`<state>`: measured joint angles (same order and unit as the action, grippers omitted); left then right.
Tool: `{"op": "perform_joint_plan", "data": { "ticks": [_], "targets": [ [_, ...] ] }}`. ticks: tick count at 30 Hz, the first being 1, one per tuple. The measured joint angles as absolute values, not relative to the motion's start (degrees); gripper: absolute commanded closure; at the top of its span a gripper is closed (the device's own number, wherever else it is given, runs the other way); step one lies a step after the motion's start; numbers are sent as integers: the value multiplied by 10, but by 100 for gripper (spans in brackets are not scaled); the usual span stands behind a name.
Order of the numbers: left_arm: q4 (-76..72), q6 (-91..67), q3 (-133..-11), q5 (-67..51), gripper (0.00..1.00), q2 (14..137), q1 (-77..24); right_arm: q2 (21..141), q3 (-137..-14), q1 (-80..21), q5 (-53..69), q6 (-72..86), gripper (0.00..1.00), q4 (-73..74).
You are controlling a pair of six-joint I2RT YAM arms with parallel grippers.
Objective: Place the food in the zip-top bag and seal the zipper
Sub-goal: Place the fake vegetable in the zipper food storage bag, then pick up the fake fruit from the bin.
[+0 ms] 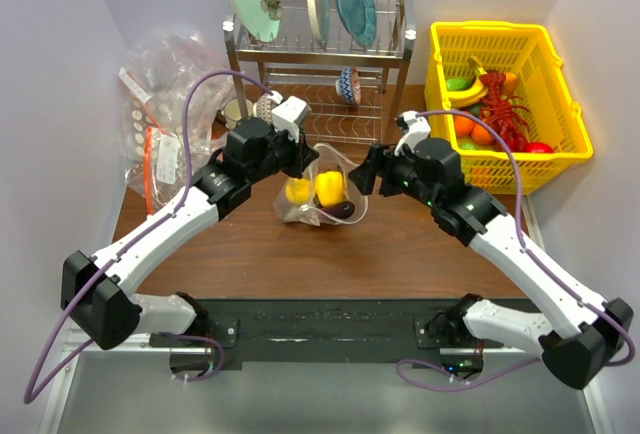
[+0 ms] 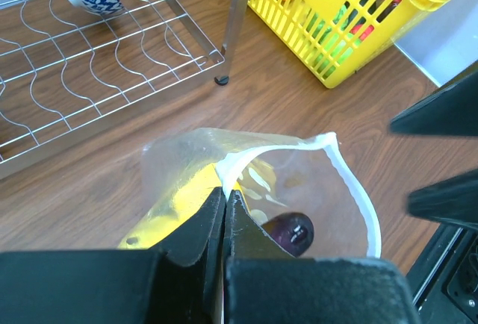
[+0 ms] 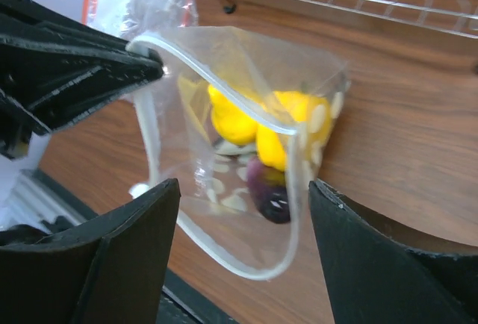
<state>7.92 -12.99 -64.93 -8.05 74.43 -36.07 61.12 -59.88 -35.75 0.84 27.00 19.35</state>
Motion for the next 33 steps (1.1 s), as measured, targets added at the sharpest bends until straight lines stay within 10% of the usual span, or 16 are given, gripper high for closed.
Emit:
{"op": "perform_joint_plan", "data": {
  "ticks": [14,33],
  "targets": [
    [79,-130,-649,-76,100,744,-361,598,-752,-337,-281,140,4,338],
    [79,-130,-649,-76,100,744,-361,841,-961,-5,-299,108,7,337]
  ]
}}
